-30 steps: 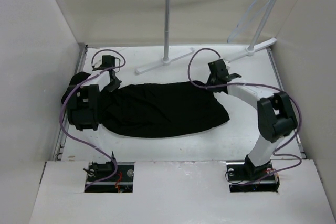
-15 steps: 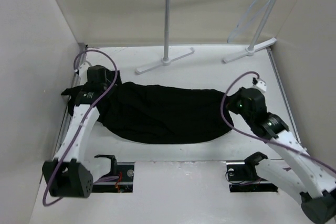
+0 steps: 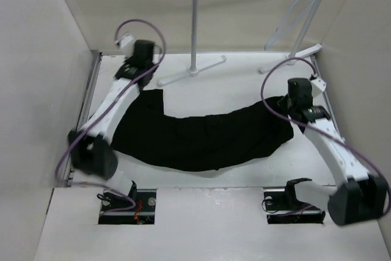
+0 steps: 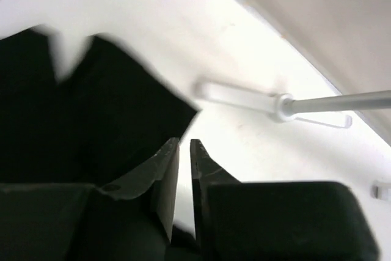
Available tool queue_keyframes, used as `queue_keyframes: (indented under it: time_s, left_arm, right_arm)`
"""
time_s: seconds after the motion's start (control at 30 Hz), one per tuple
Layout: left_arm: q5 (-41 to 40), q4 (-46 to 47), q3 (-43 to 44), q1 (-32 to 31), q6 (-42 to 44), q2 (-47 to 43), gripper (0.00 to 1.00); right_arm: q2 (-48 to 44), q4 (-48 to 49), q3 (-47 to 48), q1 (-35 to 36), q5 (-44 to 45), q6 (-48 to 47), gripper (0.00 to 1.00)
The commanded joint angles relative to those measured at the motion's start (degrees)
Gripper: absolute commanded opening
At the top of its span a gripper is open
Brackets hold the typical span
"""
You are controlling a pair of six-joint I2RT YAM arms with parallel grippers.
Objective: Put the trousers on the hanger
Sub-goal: Flatten out the trousers at the center of the board.
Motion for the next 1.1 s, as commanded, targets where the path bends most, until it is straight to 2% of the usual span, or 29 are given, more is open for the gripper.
queue_keyframes:
  time_s: [0.0,0.1,0.17,0.23,0.3,0.4,0.5,0.57,0.7,0.87,1.07]
  left_arm:
    - [-1.3,8.88,12.78,-5.4,3.17,20.5,0.19]
    - [0.46,4.95,24.32,-5.85,5.99,28.45,0.4]
    - [1.6,1.61,22.61,-4.63,6.08,25.42,0.52]
    - [1.61,1.15,11.32,-1.38,5.73,16.56,0.57]
    - [2.66,1.94,-2.74,3.79,3.72,6.28,0.58]
    - [7.38,1.85,-20.6,15.73,-0.32,-7.53,0.57]
    - [14.24,1.59,-29.15,27.43,-2.7,-15.02,0.57]
    - [15.93,2.64,-31.72,31.23,-3.14,-17.14,0.58]
    - [18.29,10.27,-32.78,32.83,-3.5,-12.16,0.63]
    - [23.23,15.99,-27.25,32.48,-4.29,-0.38,0.63]
    - [22.0,15.83,-22.24,32.65,-4.9,11.66,0.62]
  right_arm:
    - [13.21,12.76,6.89,-6.04,3.52,-0.71,0.02]
    - [22.11,14.35,12.0,-9.83,3.52,2.37,0.02]
    - [26.07,13.39,14.73,-10.72,1.77,2.9,0.03]
    - [26.79,13.65,13.95,-10.72,0.54,2.64,0.03]
    - [26.44,14.44,11.5,-10.72,-0.08,2.46,0.03]
    - [25.21,17.16,7.1,-10.45,-1.57,2.55,0.03]
    - [24.25,17.52,5.51,-10.54,-2.1,2.02,0.04]
    - [23.1,17.69,4.63,-10.45,-2.8,2.02,0.04]
    - [20.99,18.22,3.05,-9.93,-3.42,2.02,0.04]
    - [18.71,17.96,1.03,-8.26,-4.04,2.11,0.04]
    - [15.55,17.61,-0.99,-6.59,-5.0,2.02,0.04]
